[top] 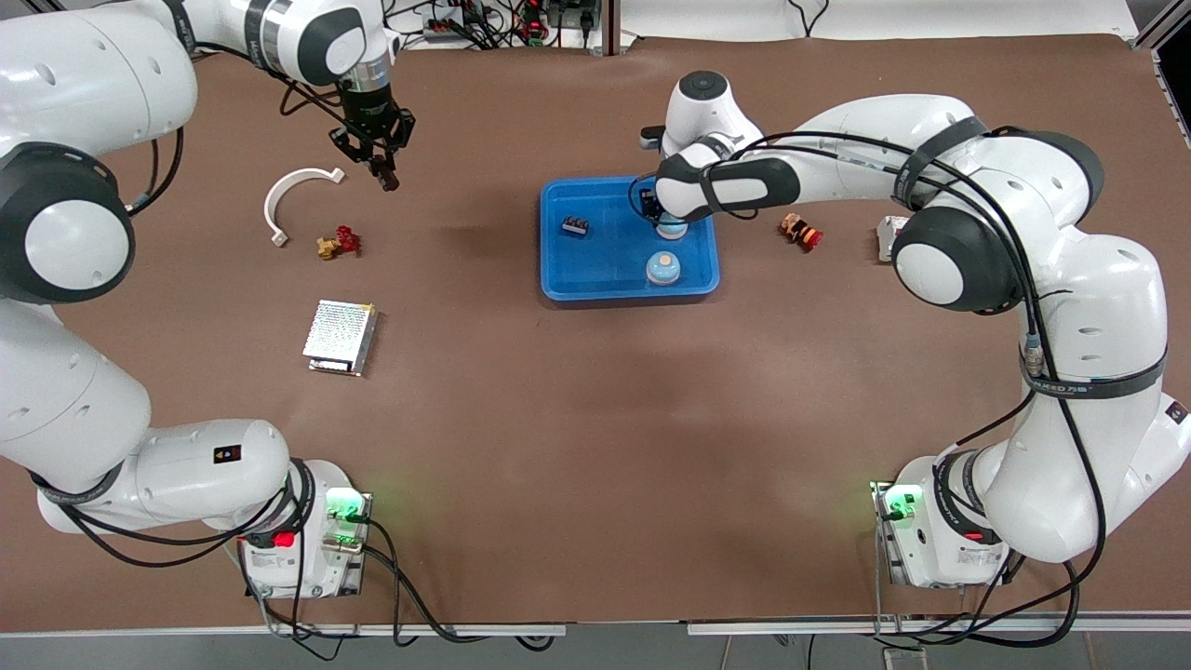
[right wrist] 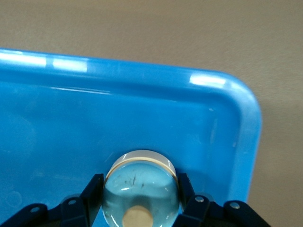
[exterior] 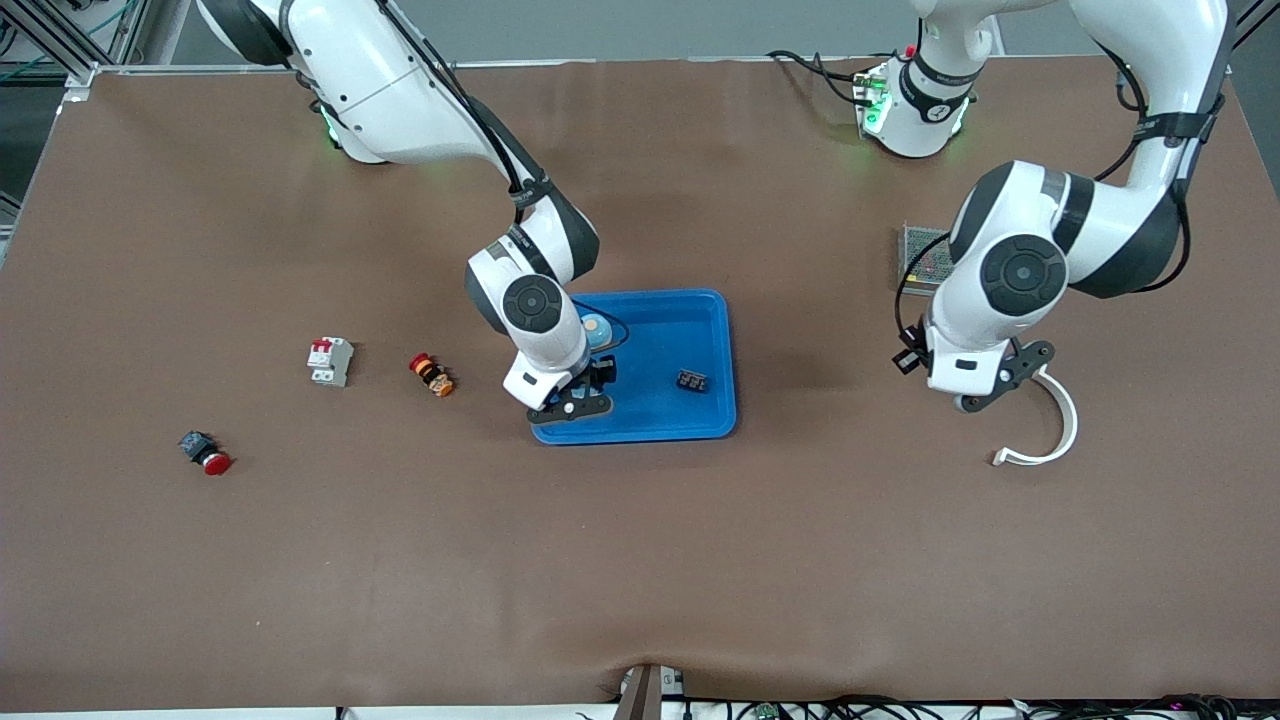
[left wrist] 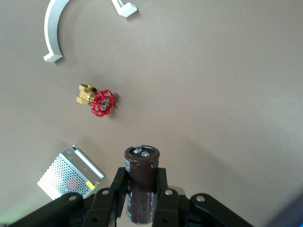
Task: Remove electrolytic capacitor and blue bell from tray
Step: 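Lift the capacitor with the left gripper while the right gripper lifts the bell, then set the capacitor by the red valve while the right gripper carries the bell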
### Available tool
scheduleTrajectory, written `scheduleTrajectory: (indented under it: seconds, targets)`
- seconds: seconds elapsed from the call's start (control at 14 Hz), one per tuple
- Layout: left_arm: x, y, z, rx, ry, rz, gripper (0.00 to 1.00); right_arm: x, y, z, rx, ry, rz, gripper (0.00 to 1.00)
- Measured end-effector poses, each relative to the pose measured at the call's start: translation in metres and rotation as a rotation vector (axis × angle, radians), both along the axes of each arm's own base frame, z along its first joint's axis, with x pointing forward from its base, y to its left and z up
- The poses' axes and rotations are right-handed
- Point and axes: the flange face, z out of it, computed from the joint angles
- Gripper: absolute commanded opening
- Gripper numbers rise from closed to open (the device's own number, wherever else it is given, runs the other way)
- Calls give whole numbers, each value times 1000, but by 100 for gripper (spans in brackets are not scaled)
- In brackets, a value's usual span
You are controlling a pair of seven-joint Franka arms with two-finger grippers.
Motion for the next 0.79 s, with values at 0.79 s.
scheduleTrajectory:
  seconds: [0.79]
  targets:
    - [-18,24,-42,59,24,-91,0,82,-150,128,-31,74,210,57]
